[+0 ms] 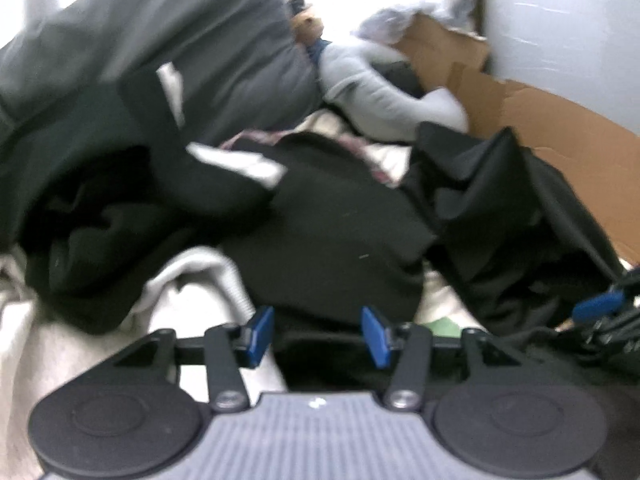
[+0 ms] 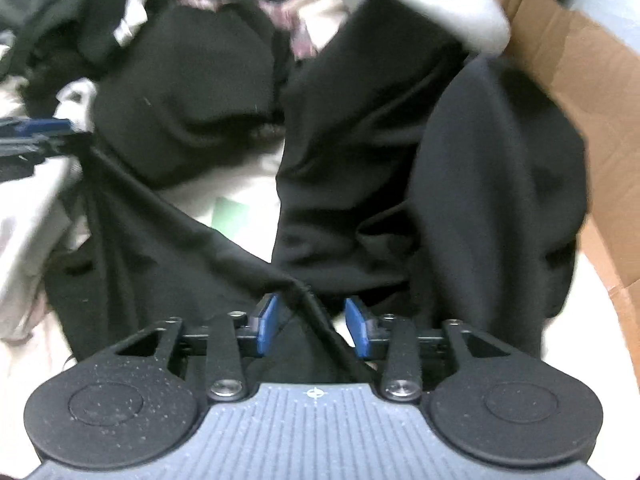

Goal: Fold clothes

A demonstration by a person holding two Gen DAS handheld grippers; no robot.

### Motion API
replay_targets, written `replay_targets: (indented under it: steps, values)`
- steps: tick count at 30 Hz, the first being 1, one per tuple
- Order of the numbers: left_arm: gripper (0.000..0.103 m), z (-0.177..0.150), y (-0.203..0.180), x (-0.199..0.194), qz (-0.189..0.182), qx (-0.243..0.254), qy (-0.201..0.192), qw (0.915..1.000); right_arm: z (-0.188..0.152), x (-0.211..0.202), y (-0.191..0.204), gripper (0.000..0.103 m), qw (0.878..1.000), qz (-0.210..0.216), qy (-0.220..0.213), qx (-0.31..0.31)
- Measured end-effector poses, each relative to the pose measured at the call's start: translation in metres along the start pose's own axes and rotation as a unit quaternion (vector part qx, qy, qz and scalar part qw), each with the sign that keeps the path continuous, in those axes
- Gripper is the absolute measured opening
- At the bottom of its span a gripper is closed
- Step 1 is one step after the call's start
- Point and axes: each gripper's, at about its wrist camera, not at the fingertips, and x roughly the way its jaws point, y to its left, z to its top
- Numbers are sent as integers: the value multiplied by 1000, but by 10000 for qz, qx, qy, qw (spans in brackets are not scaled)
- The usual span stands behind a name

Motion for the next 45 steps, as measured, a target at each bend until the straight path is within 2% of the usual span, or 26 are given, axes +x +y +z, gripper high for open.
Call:
replay_targets:
  steps: [5, 11, 16, 22, 24, 29, 33, 35, 39, 45]
  values:
    - [52, 7, -27, -11, -542, 94, -18, 9985, -21, -60, -30, 45, 9994, -143, -158, -260]
    - [51, 11, -71, -12, -1287, 529, 49, 9903, -76, -115, -92, 45, 9982, -590, -18, -50]
    - [48, 7, -120, -4, -1837, 1201, 169, 9755, -131, -143, -140, 45, 9942, -1003, 139, 366]
    - [48, 3, -179, 10, -2414, 1940, 335, 9502, -182, -143, -174, 45, 9866, -1352, 286, 866]
    - [49, 4, -196, 24, -2413, 2025, 463, 9480, -193, -137, -182, 46, 9841, -1421, 326, 1012]
    - [67, 8, -225, 69, -2161, 2095, 858, 9498, -214, -121, -193, 49, 9822, -1427, 488, 1123]
    - [69, 11, -234, 105, -1995, 2003, 1276, 9507, -218, -111, -199, 64, 9815, -1378, 574, 1199]
    - [69, 14, -235, 121, -1824, 1983, 1374, 9531, -220, -106, -204, 67, 9809, -1362, 645, 1228]
    - [67, 20, -236, 148, -1726, 1837, 1462, 9566, -224, -97, -212, 68, 9816, -1235, 805, 1214]
    - [42, 36, -237, 165, -1491, 1969, 1328, 9599, -221, -89, -218, 66, 9853, -940, 935, 1078]
